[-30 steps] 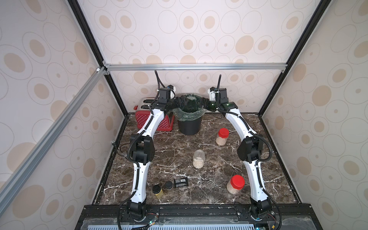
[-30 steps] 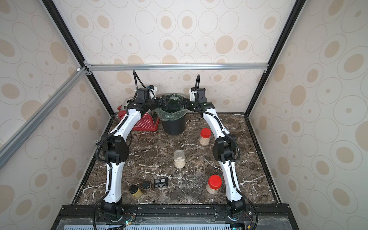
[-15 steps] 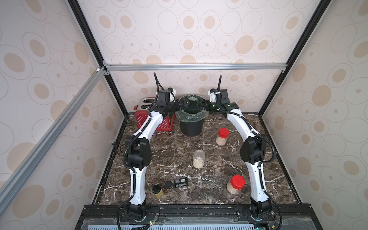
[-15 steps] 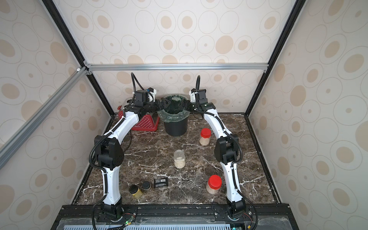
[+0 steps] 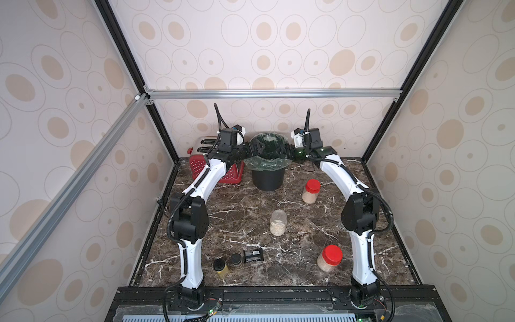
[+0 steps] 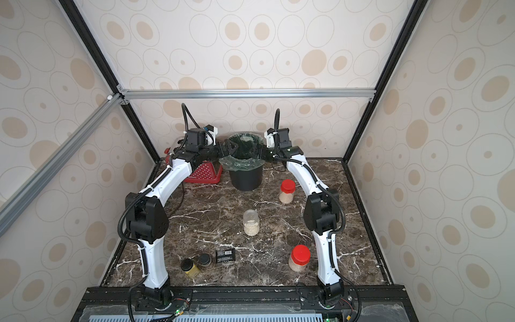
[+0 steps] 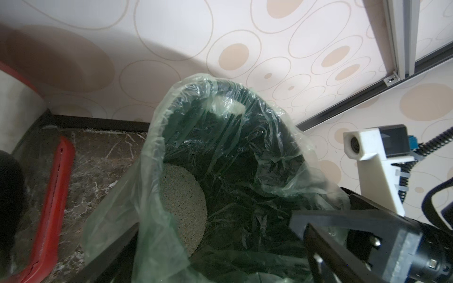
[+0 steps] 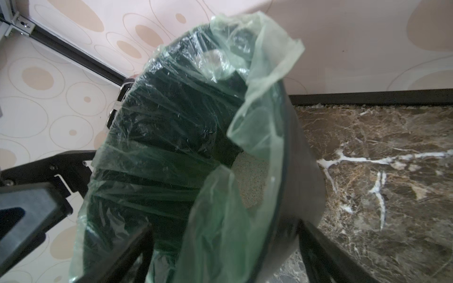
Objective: Empty expired oatmeal from jars
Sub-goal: Move the trash bin to the center of the board.
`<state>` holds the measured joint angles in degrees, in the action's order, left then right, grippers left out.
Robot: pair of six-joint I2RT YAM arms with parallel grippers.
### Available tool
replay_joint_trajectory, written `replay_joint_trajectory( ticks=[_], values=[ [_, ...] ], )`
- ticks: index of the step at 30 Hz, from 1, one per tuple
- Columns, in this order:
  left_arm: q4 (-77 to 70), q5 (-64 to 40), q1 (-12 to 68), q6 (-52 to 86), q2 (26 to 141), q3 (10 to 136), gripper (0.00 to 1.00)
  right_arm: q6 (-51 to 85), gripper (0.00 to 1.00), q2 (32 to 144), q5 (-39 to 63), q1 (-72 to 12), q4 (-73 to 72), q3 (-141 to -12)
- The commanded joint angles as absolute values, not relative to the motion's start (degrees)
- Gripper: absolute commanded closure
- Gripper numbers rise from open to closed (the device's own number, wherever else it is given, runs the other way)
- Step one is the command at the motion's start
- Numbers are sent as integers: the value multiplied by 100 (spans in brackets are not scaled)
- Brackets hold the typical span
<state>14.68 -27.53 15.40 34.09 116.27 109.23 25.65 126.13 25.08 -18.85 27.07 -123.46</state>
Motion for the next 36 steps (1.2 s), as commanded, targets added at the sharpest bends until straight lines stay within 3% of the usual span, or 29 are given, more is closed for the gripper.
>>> replay_joint_trajectory(
  ticks=[1, 12, 21, 32, 36],
  values=[
    [1773, -2407, 1553, 2886, 11402, 11034, 1, 2426, 4, 12212, 2547, -1857, 2714, -12283],
    [1849, -2123, 1454, 2560, 12497, 12666, 1, 2743, 0, 12496, 2767, -1635, 2339, -12597],
    [1710, -2348, 1446, 2802, 13851, 14310, 1, 3229, 0, 13571, 2979, -1407, 2354, -14015],
    [1144, -3259, 1451, 3176, 13934, 13911, 1, 3579, 0, 14169, 3476, -1396, 2061, -14573],
    [825, -3461, 1452, 3367, 13666, 13424, 1, 3581, 6, 14110, 3774, -1418, 1998, -14481]
  ],
)
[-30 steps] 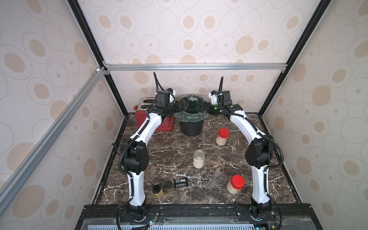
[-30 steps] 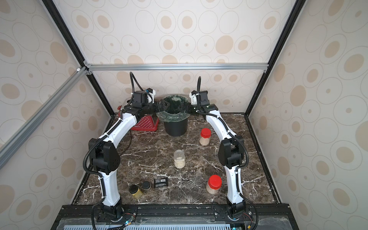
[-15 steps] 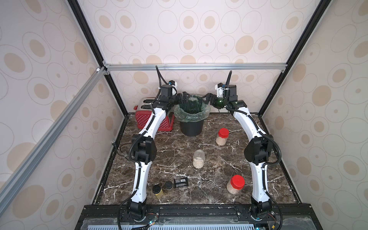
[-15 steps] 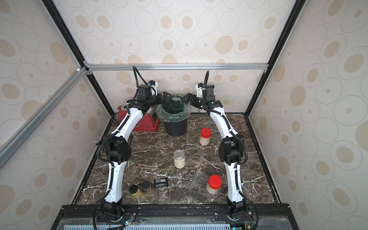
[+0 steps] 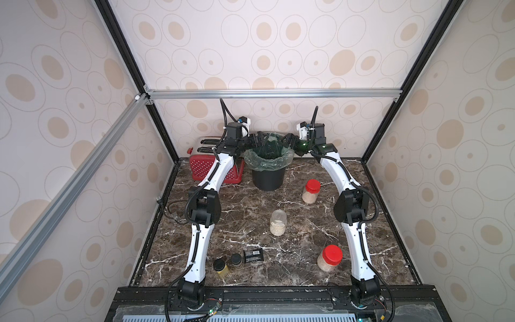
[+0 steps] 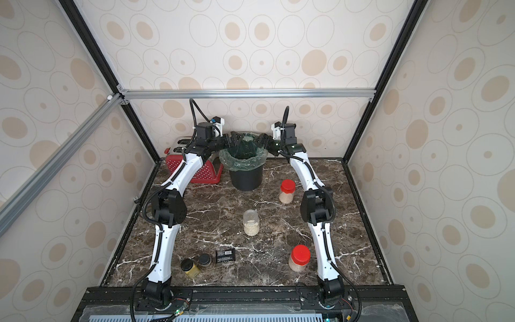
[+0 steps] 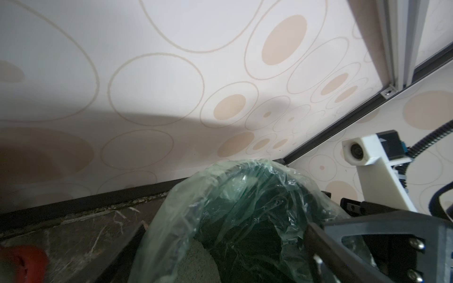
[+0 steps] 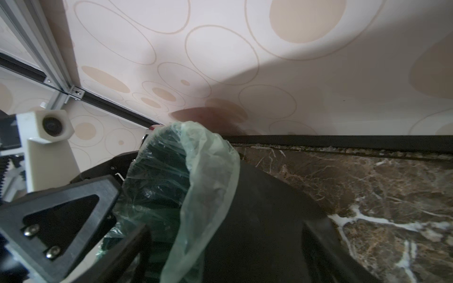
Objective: Empty expired oatmeal from jars
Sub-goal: Move the trash bin to the center of the board.
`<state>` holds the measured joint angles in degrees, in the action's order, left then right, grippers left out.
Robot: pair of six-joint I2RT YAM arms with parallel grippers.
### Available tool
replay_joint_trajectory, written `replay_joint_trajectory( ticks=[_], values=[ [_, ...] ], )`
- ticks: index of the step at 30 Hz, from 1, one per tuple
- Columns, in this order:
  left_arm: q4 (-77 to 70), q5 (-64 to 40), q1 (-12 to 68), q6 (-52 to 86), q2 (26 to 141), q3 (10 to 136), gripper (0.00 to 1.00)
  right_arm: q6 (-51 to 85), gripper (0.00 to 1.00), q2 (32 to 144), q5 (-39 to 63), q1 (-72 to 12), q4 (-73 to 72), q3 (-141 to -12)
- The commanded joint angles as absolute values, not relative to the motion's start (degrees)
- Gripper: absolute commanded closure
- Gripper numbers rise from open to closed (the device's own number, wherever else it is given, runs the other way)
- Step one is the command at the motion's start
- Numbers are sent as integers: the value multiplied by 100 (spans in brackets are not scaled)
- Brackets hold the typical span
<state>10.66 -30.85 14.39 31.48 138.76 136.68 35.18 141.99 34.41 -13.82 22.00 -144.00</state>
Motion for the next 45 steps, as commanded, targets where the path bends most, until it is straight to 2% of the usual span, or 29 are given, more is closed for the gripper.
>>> replay_joint_trajectory(
  ticks=[1, 10, 21, 27, 32, 40, 45],
  values=[
    [736, -3520, 1452, 3441, 13598, 13321, 1, 3561, 7, 14077, 3844, -1428, 1985, -14442],
    [567, -3665, 1665, 3446, 13009, 12648, 1, 3467, 13, 13717, 4185, -1564, 1977, -13983],
    [115, -3638, 1684, 3639, 11946, 11080, 1, 3293, 13, 13193, 4212, -1792, 2231, -13418],
    [-43, -3475, 1685, 3646, 11334, 10083, 1, 3279, 13, 12749, 4149, -1846, 2099, -12548],
    [-73, -3473, 1687, 3749, 11138, 9786, 1, 3231, 13, 12485, 4094, -1846, 2042, -12131],
    [617, -2738, 1687, 3161, 10609, 9557, 1, 2744, 0, 12320, 3641, -1691, 2787, -12463],
    [1206, -1927, 1681, 2840, 10299, 9607, 1, 2205, 0, 12250, 3095, -1642, 3773, -13269]
  ],
)
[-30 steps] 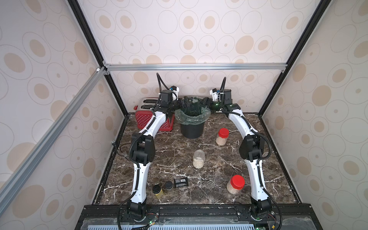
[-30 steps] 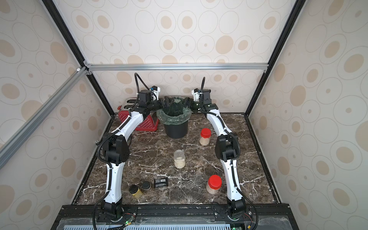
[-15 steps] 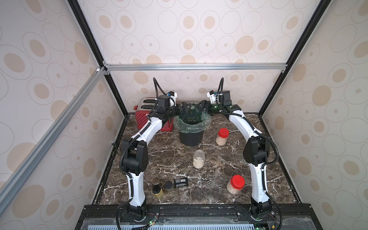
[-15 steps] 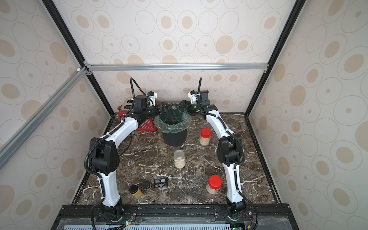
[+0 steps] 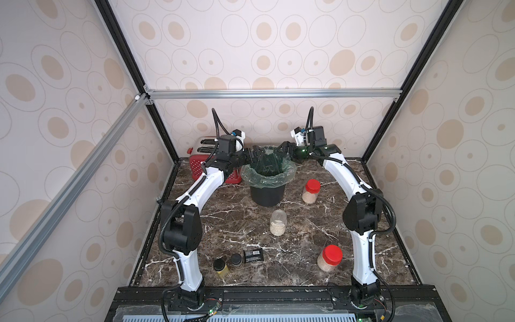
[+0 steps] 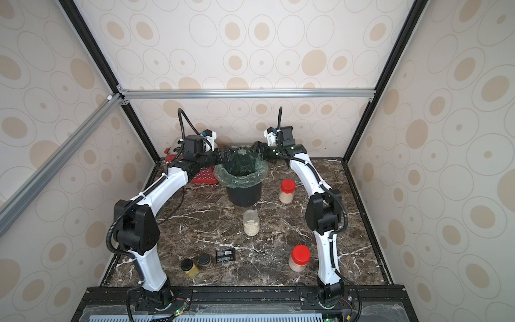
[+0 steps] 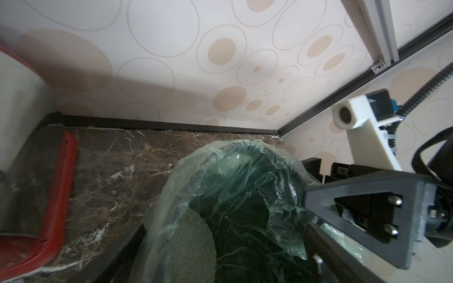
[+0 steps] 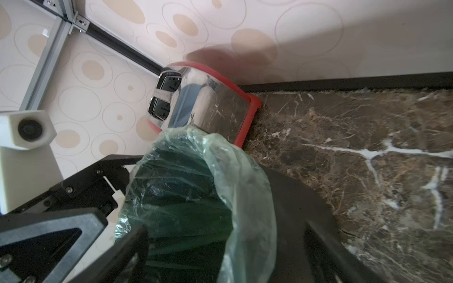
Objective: Empty expired oatmeal from jars
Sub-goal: Move the trash bin to the center of the board, then pick up the jar from the center of the board.
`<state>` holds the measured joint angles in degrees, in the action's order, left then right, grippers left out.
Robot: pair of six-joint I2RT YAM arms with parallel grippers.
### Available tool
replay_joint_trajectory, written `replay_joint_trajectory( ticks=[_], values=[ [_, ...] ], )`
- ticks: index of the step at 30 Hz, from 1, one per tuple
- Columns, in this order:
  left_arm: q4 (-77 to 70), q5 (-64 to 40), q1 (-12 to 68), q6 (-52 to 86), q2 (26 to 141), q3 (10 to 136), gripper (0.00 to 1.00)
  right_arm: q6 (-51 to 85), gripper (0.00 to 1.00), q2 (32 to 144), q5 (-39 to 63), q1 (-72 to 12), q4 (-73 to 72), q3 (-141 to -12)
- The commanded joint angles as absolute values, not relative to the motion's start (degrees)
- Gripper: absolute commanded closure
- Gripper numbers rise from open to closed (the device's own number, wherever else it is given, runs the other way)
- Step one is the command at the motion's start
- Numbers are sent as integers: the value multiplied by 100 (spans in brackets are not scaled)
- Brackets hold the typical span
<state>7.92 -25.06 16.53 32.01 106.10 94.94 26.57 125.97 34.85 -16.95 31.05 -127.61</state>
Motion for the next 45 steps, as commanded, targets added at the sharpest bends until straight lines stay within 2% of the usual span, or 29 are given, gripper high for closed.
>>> replay_joint_trajectory(
  ticks=[1, 7, 15, 21, 29, 36, 45],
  values=[
    [1273, -1776, 1686, 2800, 10213, 9578, 1, 2072, 0, 12210, 2960, -1635, 3965, -13423],
    [1465, -1394, 1696, 2680, 9581, 9031, 1, 1674, 0, 11559, 2295, -1690, 4741, -13213],
    [1572, -999, 2290, 2570, 8320, 7421, 1, 1352, 0, 9324, 859, -2517, 4237, -10026],
    [1551, -1030, 2789, 2627, 7744, 6594, 1, 1301, 1, 8490, 87, -3202, 4106, -8530],
    [491, -1672, 3096, 2844, 7609, 5500, 1, 1089, 4, 8567, -77, -4097, 3858, -7818],
    [463, -1717, 3068, 2777, 7726, 5362, 1, 1088, 3, 9047, -151, -4418, 3682, -7908],
    [727, -1712, 2954, 2707, 7629, 5379, 1, 992, 0, 9675, -626, -4737, 4254, -8248]
  ],
)
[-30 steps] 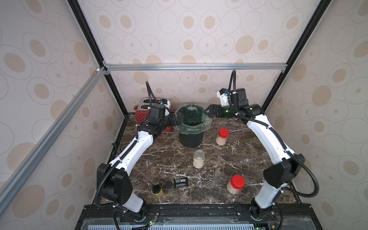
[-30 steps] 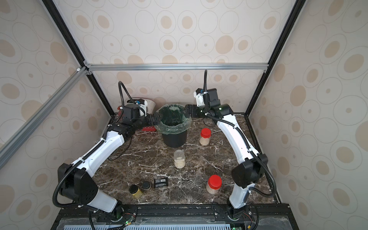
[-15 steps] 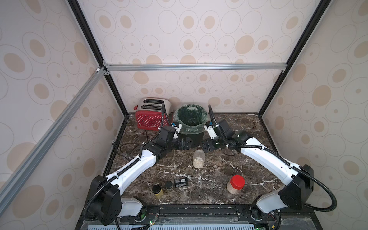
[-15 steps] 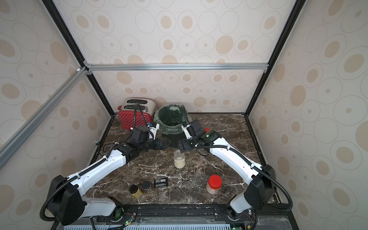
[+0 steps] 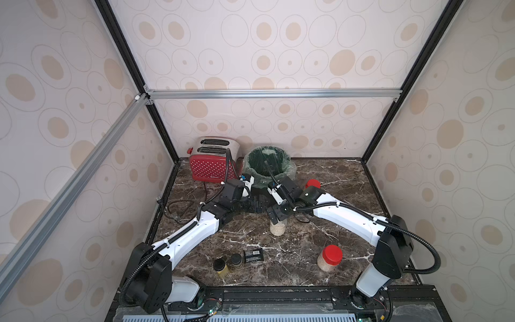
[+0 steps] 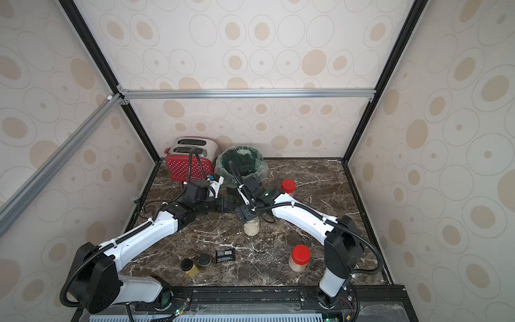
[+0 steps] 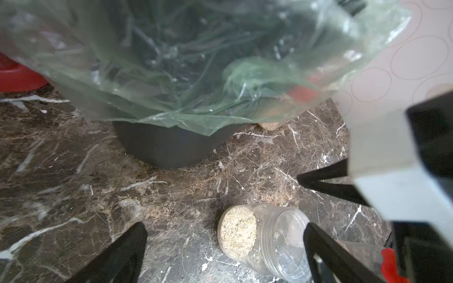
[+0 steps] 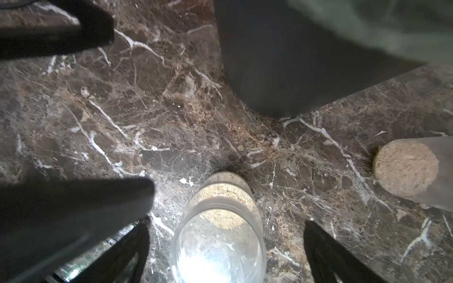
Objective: Empty expired oatmeal from jars
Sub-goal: Pick up the jar from the center of the board.
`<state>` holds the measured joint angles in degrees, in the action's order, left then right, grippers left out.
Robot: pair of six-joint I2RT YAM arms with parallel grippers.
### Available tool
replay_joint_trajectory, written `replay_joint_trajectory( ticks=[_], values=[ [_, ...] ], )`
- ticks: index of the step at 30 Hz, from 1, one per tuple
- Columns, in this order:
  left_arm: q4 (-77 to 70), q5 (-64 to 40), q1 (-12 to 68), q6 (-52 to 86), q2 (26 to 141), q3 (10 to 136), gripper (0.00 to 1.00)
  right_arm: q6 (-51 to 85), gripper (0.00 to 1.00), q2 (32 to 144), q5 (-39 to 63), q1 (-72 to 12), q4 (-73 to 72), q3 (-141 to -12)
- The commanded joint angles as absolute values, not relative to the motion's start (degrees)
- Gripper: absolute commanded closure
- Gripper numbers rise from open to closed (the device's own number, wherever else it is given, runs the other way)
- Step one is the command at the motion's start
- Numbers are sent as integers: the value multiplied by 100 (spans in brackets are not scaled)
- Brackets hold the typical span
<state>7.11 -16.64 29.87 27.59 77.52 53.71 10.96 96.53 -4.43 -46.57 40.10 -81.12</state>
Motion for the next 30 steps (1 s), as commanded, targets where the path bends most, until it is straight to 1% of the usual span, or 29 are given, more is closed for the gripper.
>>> replay_joint_trajectory(
  ticks=[1, 11, 22, 30],
  values=[
    [728, -1712, 2948, 2703, 7634, 5370, 1, 998, 0, 9677, -631, -4739, 4246, -8228],
    [764, -1716, 2936, 2687, 7683, 5477, 1, 1010, 0, 9900, -944, -4814, 4216, -8039],
    [984, -1408, 2936, 2689, 7393, 5379, 1, 1075, 3, 10120, -618, -4813, 3861, -7793],
    [1015, -1288, 2936, 2681, 7286, 5361, 1, 1041, 3, 10244, -711, -4822, 3776, -7665]
  ],
)
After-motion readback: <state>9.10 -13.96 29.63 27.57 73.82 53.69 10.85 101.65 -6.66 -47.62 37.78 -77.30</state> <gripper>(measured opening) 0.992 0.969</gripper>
